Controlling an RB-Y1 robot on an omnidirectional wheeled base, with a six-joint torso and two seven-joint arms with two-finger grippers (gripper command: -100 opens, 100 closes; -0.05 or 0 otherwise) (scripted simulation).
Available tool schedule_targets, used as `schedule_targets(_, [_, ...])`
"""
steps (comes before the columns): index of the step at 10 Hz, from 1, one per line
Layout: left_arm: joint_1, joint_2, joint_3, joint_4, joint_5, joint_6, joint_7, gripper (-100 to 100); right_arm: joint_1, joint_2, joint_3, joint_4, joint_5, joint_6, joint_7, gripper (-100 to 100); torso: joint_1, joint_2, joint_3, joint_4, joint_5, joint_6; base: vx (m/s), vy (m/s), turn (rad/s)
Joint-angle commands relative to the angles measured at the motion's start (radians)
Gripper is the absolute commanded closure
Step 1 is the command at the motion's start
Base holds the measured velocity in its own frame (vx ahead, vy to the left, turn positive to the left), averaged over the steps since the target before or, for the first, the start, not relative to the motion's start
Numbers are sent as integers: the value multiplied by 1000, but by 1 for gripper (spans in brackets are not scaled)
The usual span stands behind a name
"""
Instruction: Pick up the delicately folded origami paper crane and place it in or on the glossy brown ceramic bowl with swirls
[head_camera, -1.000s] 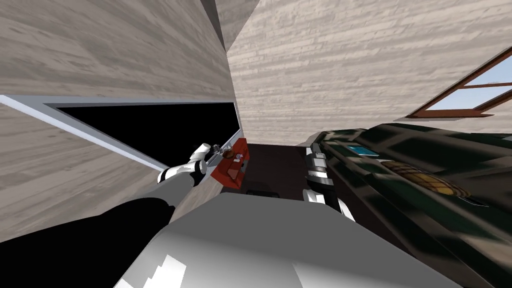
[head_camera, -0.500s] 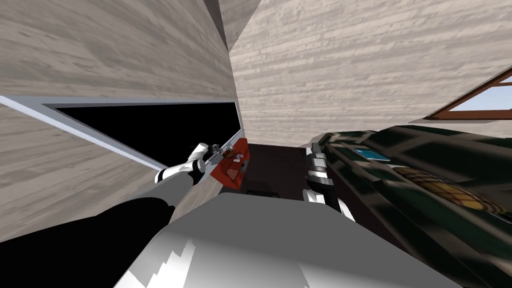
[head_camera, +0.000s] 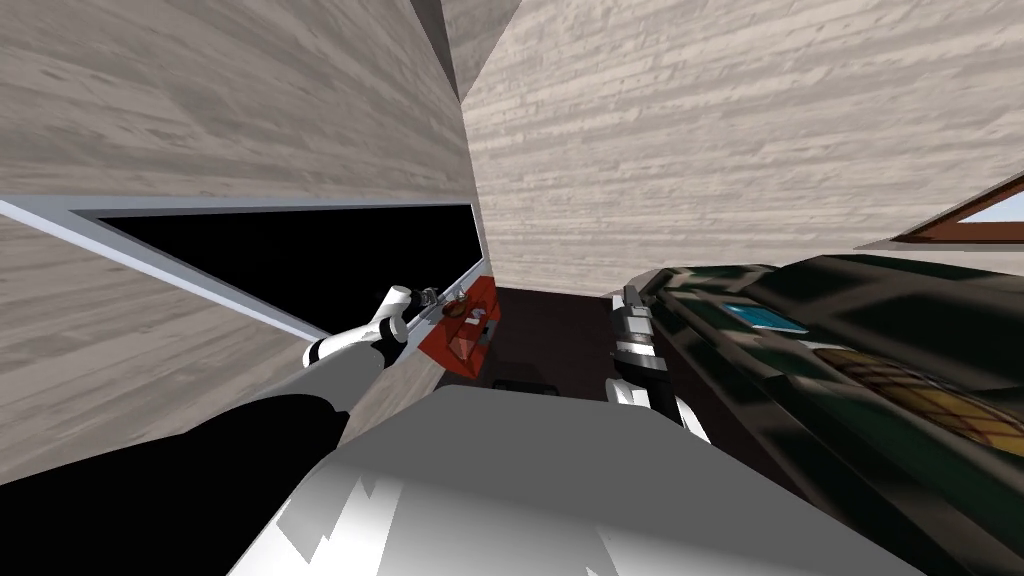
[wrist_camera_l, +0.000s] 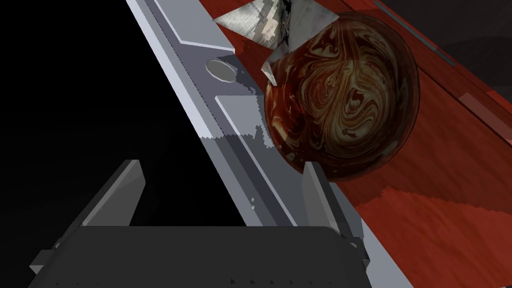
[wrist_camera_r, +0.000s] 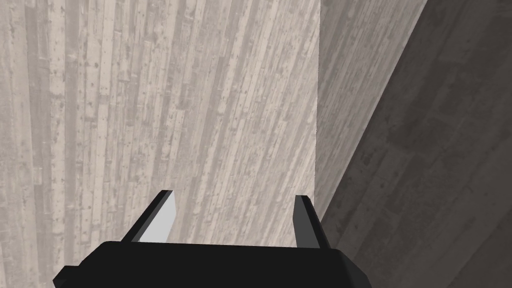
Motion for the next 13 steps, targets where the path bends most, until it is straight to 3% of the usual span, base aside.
schedule_targets(1, [-3,1,2,4,2,1,-39,-100,0,0,0,0,0,0,0,0,0,0,0,0,0,0,5,-4,-44])
schedule_targets(2, [-13,21,52,28,46,45,-74,-100,0,0,0,0,0,0,0,0,4,2,1,1,1,0,78,-86,235])
schedule_targets(6, [-13,21,57,28,46,45,-153,-100,0,0,0,0,0,0,0,0,4,2,1,0,1,0,31,-49,41])
schedule_targets(7, [-23,41,107,51,91,89,-190,-100,0,0,0,0,0,0,0,0,6,3,2,1,1,-1,75,-93,237])
schedule_targets(10, [-23,41,112,51,91,89,-268,-100,0,0,0,0,0,0,0,0,0,0,0,0,0,0,44,-77,55])
schedule_targets(11, [-25,42,112,56,91,88,-256,-100,0,0,0,0,0,0,0,0,3,2,1,0,1,0,0,0,0])
schedule_targets(12, [-25,41,112,55,91,88,-260,0,0,0,0,0,0,0,0,0,5,3,2,1,1,0,0,0,0])
schedule_targets(13, [-25,41,112,55,91,88,-259,0,0,0,0,0,0,0,0,0,6,3,2,1,1,0,0,0,0])
